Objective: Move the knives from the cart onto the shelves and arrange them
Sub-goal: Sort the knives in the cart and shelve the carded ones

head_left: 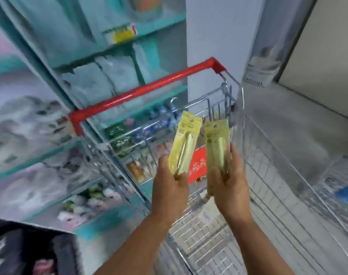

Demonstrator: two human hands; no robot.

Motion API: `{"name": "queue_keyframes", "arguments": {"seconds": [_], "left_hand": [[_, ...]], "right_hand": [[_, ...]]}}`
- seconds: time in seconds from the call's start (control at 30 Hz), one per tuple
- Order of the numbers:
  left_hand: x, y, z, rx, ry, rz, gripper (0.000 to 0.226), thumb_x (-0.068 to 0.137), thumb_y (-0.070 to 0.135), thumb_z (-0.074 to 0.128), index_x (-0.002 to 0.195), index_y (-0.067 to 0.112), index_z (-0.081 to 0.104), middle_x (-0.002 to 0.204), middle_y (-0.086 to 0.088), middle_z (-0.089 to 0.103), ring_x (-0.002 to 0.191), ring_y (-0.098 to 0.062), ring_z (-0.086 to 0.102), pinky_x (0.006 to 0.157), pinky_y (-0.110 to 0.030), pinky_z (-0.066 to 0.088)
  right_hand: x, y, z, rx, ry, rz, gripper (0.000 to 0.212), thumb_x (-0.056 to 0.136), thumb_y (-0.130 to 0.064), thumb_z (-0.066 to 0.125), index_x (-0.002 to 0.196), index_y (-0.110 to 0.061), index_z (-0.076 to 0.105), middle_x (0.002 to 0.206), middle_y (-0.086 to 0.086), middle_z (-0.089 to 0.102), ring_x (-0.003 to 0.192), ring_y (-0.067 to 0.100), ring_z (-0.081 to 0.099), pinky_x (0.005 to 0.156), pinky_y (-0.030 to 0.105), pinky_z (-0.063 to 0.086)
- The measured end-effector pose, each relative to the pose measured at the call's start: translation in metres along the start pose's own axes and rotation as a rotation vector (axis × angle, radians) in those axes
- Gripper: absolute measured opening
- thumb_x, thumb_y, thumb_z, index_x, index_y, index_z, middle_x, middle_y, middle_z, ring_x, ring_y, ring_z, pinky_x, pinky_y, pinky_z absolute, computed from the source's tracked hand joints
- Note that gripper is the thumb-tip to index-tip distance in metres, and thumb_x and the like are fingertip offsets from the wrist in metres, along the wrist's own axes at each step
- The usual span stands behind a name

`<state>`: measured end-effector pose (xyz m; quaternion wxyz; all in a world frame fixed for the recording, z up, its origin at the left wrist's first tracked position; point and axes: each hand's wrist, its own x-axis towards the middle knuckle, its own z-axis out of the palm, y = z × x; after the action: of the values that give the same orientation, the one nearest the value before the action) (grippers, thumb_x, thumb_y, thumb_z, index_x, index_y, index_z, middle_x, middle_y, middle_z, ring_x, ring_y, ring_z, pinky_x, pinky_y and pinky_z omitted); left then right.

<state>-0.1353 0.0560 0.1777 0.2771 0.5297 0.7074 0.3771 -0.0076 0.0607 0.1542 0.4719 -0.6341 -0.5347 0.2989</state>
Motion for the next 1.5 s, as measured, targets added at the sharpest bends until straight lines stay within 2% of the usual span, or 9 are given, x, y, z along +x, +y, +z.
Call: {"name": "queue_keyframes", "arguments": {"seconds": [0.2, 0.27, 0.33, 0.67, 0.83, 0.93, 1.13, 1.33, 1.5], "left_hand": [[0.003, 0.007, -0.122, -0.042, 0.28, 0.041, 0.039, 0.084, 0.007, 0.056, 0.119, 0.02, 0.045, 0.087, 0.007, 0.056, 0.071, -0.007, 0.055, 0.056, -0.01, 0.04], [-0.004, 0.004, -0.169, -0.07, 0.357, 0.032, 0.038, 0.085, 0.005, 0.056, 0.116, 0.024, 0.044, 0.083, 0.015, 0.052, 0.066, 0.004, 0.054, 0.053, -0.006, 0.04], [-0.014, -0.005, -0.217, -0.096, 0.431, 0.017, 0.036, 0.086, 0.003, 0.055, 0.11, 0.027, 0.043, 0.083, 0.014, 0.053, 0.065, 0.011, 0.054, 0.051, -0.005, 0.04], [-0.099, -0.07, -0.419, -0.105, 0.818, -0.04, 0.036, 0.088, 0.007, 0.057, 0.11, 0.031, 0.042, 0.086, 0.02, 0.057, 0.072, 0.015, 0.055, 0.055, -0.004, 0.041], [-0.142, -0.093, -0.484, -0.066, 1.004, -0.056, 0.037, 0.088, 0.005, 0.055, 0.097, 0.038, 0.04, 0.09, 0.015, 0.058, 0.078, 0.011, 0.057, 0.06, -0.005, 0.042], [-0.169, -0.099, -0.515, -0.051, 1.082, -0.105, 0.039, 0.09, 0.004, 0.052, 0.094, 0.038, 0.034, 0.088, 0.017, 0.054, 0.073, 0.016, 0.053, 0.057, -0.002, 0.039], [-0.207, -0.122, -0.56, 0.024, 1.285, -0.223, 0.042, 0.088, 0.008, 0.054, 0.091, 0.046, 0.036, 0.101, 0.005, 0.056, 0.089, -0.011, 0.057, 0.069, -0.022, 0.045], [-0.226, -0.142, -0.588, 0.09, 1.434, -0.435, 0.064, 0.092, 0.008, 0.047, 0.146, 0.029, 0.02, 0.118, 0.005, 0.041, 0.083, 0.023, 0.04, 0.066, -0.006, 0.029], [-0.221, -0.162, -0.603, 0.184, 1.461, -0.676, 0.062, 0.093, 0.004, 0.042, 0.147, 0.029, 0.025, 0.112, -0.004, 0.038, 0.074, 0.004, 0.038, 0.07, -0.008, 0.027]], "right_hand": [[-0.01, -0.109, 0.06, 0.071, -0.157, -0.23, 0.062, 0.086, -0.028, 0.047, 0.145, -0.035, 0.028, 0.131, -0.004, 0.056, 0.112, 0.02, 0.059, 0.093, 0.043, 0.05], [-0.024, -0.145, 0.085, 0.102, -0.232, -0.313, 0.059, 0.087, -0.029, 0.046, 0.144, -0.033, 0.03, 0.13, -0.007, 0.054, 0.111, 0.016, 0.058, 0.093, 0.032, 0.05], [-0.043, -0.182, 0.11, 0.136, -0.302, -0.387, 0.058, 0.088, -0.028, 0.046, 0.144, -0.035, 0.03, 0.127, -0.012, 0.054, 0.106, 0.008, 0.057, 0.087, 0.022, 0.049], [-0.179, -0.324, 0.239, 0.299, -0.574, -0.602, 0.057, 0.085, -0.036, 0.045, 0.141, -0.041, 0.032, 0.125, -0.007, 0.056, 0.103, 0.014, 0.06, 0.084, 0.03, 0.051], [-0.24, -0.373, 0.277, 0.334, -0.686, -0.704, 0.059, 0.091, -0.033, 0.048, 0.147, -0.031, 0.028, 0.139, -0.01, 0.044, 0.121, 0.006, 0.044, 0.099, 0.026, 0.036], [-0.269, -0.398, 0.297, 0.364, -0.783, -0.758, 0.053, 0.093, -0.026, 0.049, 0.143, -0.033, 0.034, 0.132, -0.01, 0.05, 0.113, 0.007, 0.049, 0.093, 0.029, 0.041], [-0.322, -0.435, 0.345, 0.403, -1.015, -0.849, 0.05, 0.092, -0.023, 0.051, 0.14, -0.03, 0.041, 0.123, -0.002, 0.053, 0.104, 0.007, 0.049, 0.084, 0.022, 0.036], [-0.37, -0.465, 0.386, 0.371, -1.294, -0.856, 0.06, 0.093, -0.021, 0.054, 0.146, -0.033, 0.027, 0.131, -0.007, 0.041, 0.116, 0.011, 0.046, 0.087, 0.021, 0.031], [-0.396, -0.477, 0.427, 0.261, -1.459, -0.978, 0.049, 0.095, -0.022, 0.05, 0.14, -0.036, 0.037, 0.126, -0.004, 0.041, 0.095, 0.01, 0.045, 0.079, 0.019, 0.031]]}}
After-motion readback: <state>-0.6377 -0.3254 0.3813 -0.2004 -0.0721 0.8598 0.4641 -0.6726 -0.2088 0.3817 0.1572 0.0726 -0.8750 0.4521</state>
